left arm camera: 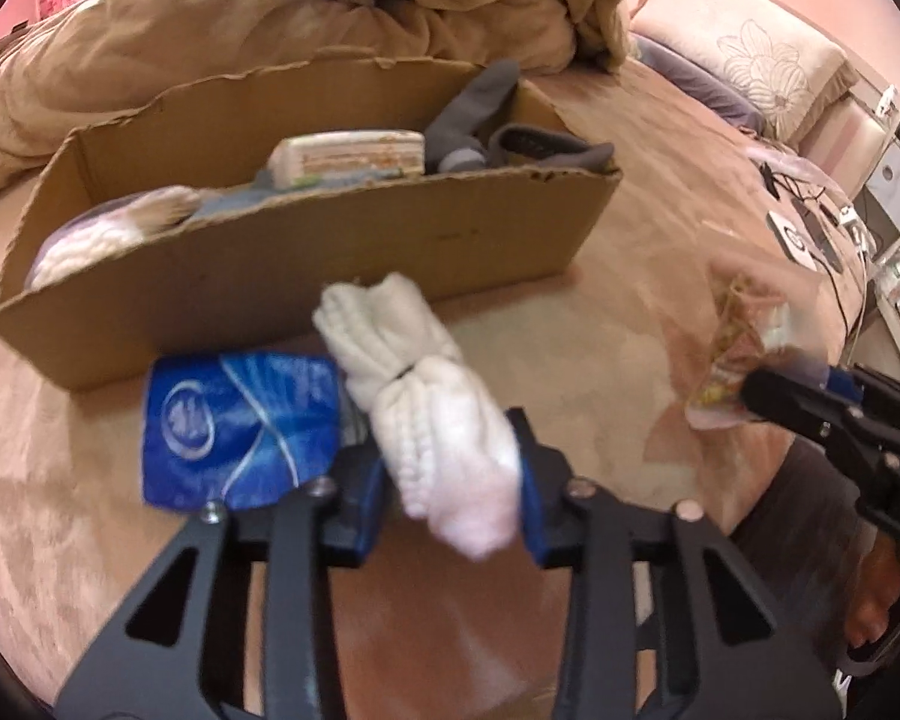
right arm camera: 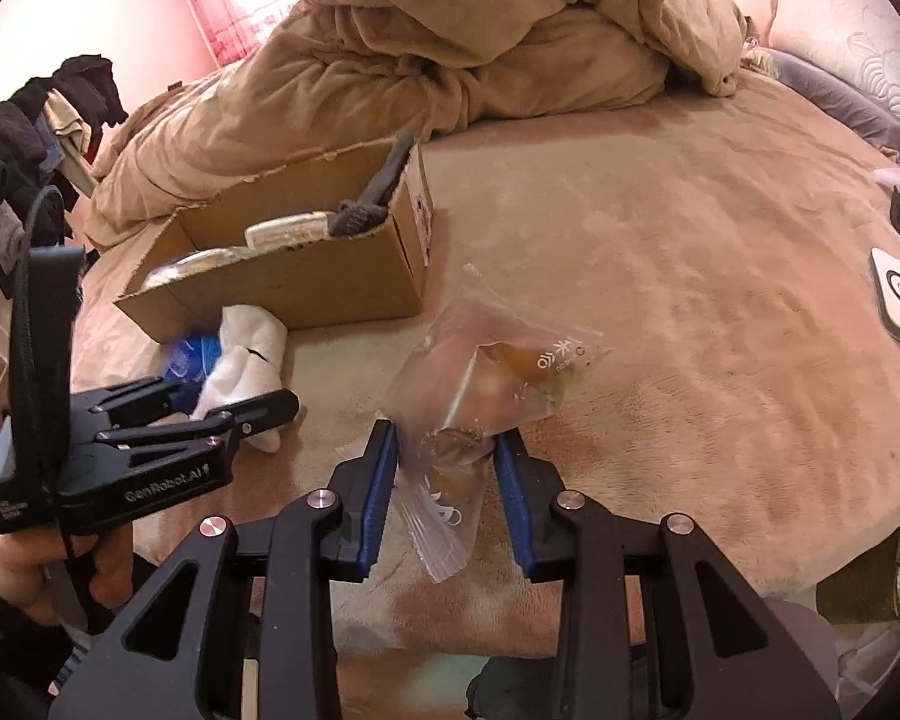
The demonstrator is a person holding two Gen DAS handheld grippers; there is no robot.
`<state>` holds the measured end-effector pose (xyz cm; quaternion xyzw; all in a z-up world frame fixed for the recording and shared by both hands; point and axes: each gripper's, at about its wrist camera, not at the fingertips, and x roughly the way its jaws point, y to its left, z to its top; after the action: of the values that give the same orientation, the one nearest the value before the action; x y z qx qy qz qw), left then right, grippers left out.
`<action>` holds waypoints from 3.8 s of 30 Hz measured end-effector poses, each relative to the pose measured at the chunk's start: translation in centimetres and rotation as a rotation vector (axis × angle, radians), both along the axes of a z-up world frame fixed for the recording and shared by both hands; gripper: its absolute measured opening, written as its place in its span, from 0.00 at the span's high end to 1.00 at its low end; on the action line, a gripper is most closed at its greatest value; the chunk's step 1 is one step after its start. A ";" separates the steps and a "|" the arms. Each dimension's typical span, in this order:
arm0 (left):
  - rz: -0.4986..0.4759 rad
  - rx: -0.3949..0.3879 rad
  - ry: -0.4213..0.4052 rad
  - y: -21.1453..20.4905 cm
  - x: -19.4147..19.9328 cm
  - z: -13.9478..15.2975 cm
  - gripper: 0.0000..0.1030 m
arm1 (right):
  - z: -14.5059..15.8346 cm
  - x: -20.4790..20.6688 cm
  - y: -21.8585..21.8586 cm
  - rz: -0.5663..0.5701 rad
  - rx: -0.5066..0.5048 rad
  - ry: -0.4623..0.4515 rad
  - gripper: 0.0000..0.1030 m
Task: Organize objects
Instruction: 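Grasp the white sock roll with the left tool while the right tool grasps the snack bag, then lower the sock roll and snack bag into the box and open both tools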
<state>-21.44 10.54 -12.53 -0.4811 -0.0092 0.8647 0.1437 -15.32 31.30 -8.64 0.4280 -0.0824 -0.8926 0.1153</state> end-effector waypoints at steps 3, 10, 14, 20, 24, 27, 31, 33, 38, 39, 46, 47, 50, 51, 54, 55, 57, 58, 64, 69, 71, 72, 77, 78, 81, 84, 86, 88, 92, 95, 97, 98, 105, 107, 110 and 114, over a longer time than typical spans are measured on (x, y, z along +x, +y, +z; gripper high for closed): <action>0.011 0.012 0.015 -0.7 0.9 1.0 0.69 | 0.6 0.6 0.0 0.006 -0.014 0.011 0.66; 0.023 0.042 0.090 -3.2 4.2 5.9 0.69 | 2.7 1.3 -1.1 0.046 -0.026 0.047 0.66; 0.034 0.056 0.127 -4.5 5.5 8.4 0.69 | 4.1 1.5 -2.0 0.069 -0.028 0.070 0.66; 0.065 0.071 0.184 -6.0 6.0 11.1 0.69 | 5.9 1.5 -3.3 0.100 -0.015 0.100 0.66; 0.085 0.075 0.213 -6.9 5.7 12.8 0.69 | 7.0 1.4 -4.2 0.122 0.020 0.130 0.66; 0.093 0.075 0.236 -7.3 5.3 14.0 0.69 | 8.0 1.2 -4.6 0.133 0.013 0.140 0.66; 0.110 0.083 0.252 -8.0 4.6 15.1 0.69 | 9.7 1.1 -5.0 0.152 -0.007 0.150 0.66; 0.115 0.085 0.256 -8.1 4.3 15.3 0.69 | 10.5 1.0 -5.2 0.162 -0.009 0.160 0.66; 0.124 0.093 0.259 -8.3 3.0 15.4 0.68 | 12.0 -0.2 -6.0 0.193 0.002 0.205 0.66; 0.125 0.095 0.260 -8.3 2.7 15.4 0.68 | 12.0 -0.5 -6.0 0.197 0.004 0.207 0.66; 0.146 0.085 0.264 -8.6 -0.2 14.2 0.66 | 10.3 -4.2 -6.3 0.206 0.009 0.197 0.66; 0.152 0.083 0.257 -8.6 -0.6 13.8 0.66 | 9.5 -5.0 -6.4 0.202 0.010 0.182 0.66; 0.155 0.071 0.235 -8.5 -2.2 12.3 0.66 | 7.7 -6.7 -6.3 0.191 0.000 0.145 0.66; 0.152 0.067 0.225 -8.5 -2.9 11.6 0.66 | 7.1 -7.3 -6.3 0.188 -0.004 0.133 0.66; 0.154 0.050 0.206 -8.3 -4.2 10.3 0.66 | 6.0 -8.6 -6.4 0.185 0.000 0.111 0.66; 0.155 0.045 0.199 -8.3 -4.7 9.7 0.66 | 5.6 -9.0 -6.5 0.187 0.005 0.105 0.66; 0.160 0.038 0.191 -8.4 -5.4 8.9 0.66 | 5.1 -9.7 -6.8 0.195 0.018 0.097 0.66; 0.161 0.036 0.182 -8.4 -6.0 8.5 0.66 | 4.7 -10.0 -6.9 0.200 0.025 0.091 0.66; 0.143 0.020 0.154 -8.2 -7.7 6.6 0.64 | 2.8 -11.1 -7.4 0.210 0.044 0.052 0.66; 0.118 0.010 0.109 -7.5 -8.4 5.2 0.61 | 2.7 -11.6 -8.1 0.226 0.069 0.055 0.53; 0.117 0.009 0.101 -7.5 -8.4 5.0 0.49 | 3.0 -11.5 -7.9 0.222 0.070 0.068 0.51; 0.120 0.007 0.100 -7.6 -8.3 5.0 0.44 | 3.3 -11.4 -7.7 0.218 0.067 0.080 0.49; 0.140 0.024 0.114 -8.5 -7.4 5.9 0.41 | 4.2 -11.3 -5.8 0.142 0.075 0.131 0.40; 0.142 0.024 0.114 -8.6 -7.1 6.1 0.41 | 4.0 -11.6 -5.5 0.127 0.077 0.125 0.39; 0.147 0.030 0.112 -8.8 -6.4 6.3 0.40 | 2.9 -12.4 -5.1 0.099 0.082 0.102 0.37; 0.151 0.033 0.110 -9.1 -5.6 6.5 0.40 | 1.6 -13.1 -5.5 0.110 0.092 0.070 0.36; 0.158 0.037 0.109 -9.3 -5.0 6.7 0.40 | 0.6 -13.3 -6.0 0.125 0.096 0.050 0.35; 0.164 0.038 0.112 -9.6 -4.5 7.0 0.40 | 0.2 -13.3 -6.3 0.134 0.093 0.041 0.35; 0.173 0.042 0.121 -10.2 -3.3 7.6 0.40 | 0.7 -12.9 -6.2 0.124 0.090 0.042 0.35; 0.178 0.044 0.122 -10.4 -2.4 7.9 0.39 | 1.8 -12.0 -6.4 0.126 0.091 0.062 0.34; 0.180 0.048 0.124 -10.5 -1.7 8.2 0.39 | 2.5 -11.4 -6.6 0.129 0.092 0.072 0.34; 0.181 0.048 0.124 -10.6 -1.4 8.3 0.39 | 2.9 -10.9 -6.7 0.130 0.094 0.080 0.34; 0.173 0.056 0.155 -11.0 1.6 10.4 0.38 | 5.9 -8.1 -7.1 0.121 0.074 0.115 0.34; 0.177 0.042 0.166 -11.2 2.4 11.0 0.38 | 6.7 -7.2 -7.3 0.123 0.067 0.120 0.31; 0.194 0.032 0.183 -11.8 3.8 11.7 0.38 | 7.6 -6.0 -7.8 0.138 0.056 0.126 0.22; 0.222 0.034 0.201 -12.9 5.7 12.4 0.36 | 9.0 -4.4 -8.6 0.147 0.060 0.144 0.19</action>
<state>-15.77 -2.32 -0.16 -0.3858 -0.0624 0.9188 0.0556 -19.74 22.71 0.32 0.3711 -0.0154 -0.9122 0.1730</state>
